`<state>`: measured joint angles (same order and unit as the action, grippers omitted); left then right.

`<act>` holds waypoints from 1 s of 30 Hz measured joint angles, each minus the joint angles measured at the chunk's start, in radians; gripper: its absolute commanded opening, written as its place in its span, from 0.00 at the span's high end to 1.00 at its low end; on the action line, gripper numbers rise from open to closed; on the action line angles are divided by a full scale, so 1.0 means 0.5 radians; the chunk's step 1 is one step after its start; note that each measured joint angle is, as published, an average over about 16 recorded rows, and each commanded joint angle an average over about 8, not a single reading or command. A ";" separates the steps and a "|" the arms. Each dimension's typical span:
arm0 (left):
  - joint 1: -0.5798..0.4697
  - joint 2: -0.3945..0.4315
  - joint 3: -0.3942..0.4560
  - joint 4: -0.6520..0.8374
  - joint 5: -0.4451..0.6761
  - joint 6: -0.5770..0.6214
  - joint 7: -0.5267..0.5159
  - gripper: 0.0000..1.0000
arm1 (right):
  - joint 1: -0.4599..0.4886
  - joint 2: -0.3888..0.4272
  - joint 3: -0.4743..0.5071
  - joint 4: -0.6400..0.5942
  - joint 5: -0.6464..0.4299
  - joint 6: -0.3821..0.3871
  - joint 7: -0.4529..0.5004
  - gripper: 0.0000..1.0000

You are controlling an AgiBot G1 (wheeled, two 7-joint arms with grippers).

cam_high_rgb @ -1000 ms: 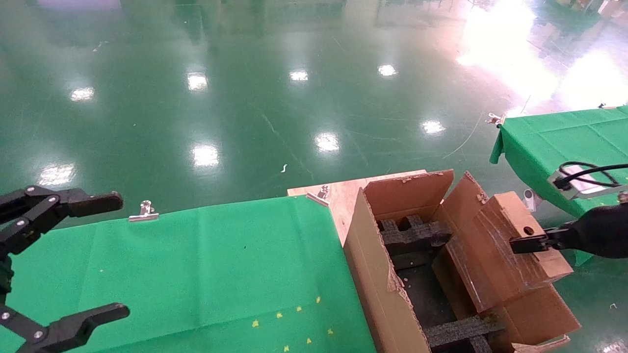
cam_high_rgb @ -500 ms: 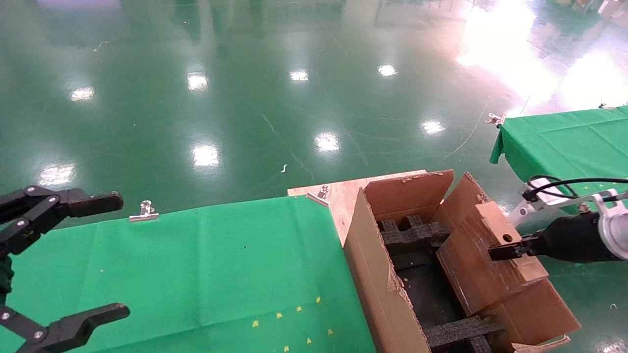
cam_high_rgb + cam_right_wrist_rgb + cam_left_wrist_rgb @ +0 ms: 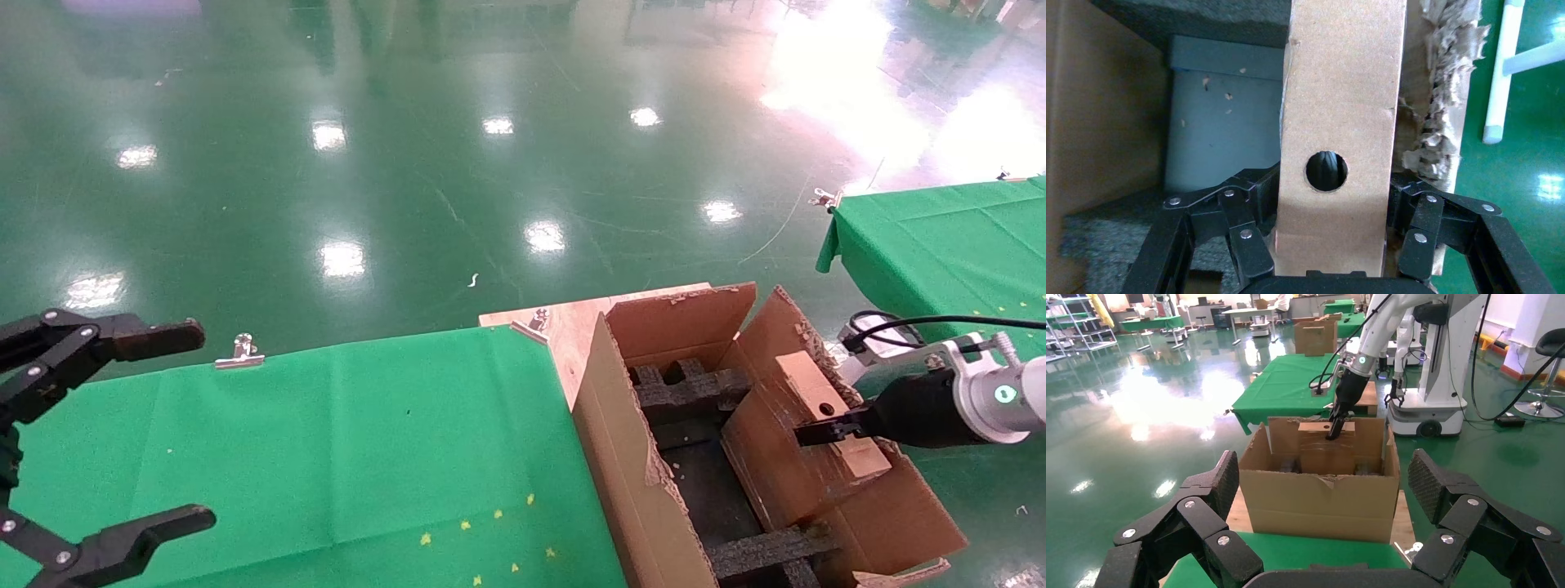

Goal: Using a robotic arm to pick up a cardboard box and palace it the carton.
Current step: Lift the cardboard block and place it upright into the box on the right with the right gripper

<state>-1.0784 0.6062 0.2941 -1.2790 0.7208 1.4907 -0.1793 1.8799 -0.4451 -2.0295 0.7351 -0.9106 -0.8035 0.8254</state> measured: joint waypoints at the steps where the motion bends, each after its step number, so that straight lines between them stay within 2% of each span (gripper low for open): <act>1: 0.000 0.000 0.000 0.000 0.000 0.000 0.000 0.00 | -0.018 -0.011 0.002 -0.017 0.011 0.006 -0.008 1.00; 30: -0.001 -0.001 0.003 0.000 -0.002 -0.001 0.002 0.00 | -0.371 -0.292 0.063 -0.384 0.209 0.041 -0.207 1.00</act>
<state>-1.0787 0.6055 0.2957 -1.2790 0.7197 1.4900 -0.1785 1.6942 -0.5911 -1.9980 0.5431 -0.8060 -0.7831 0.7218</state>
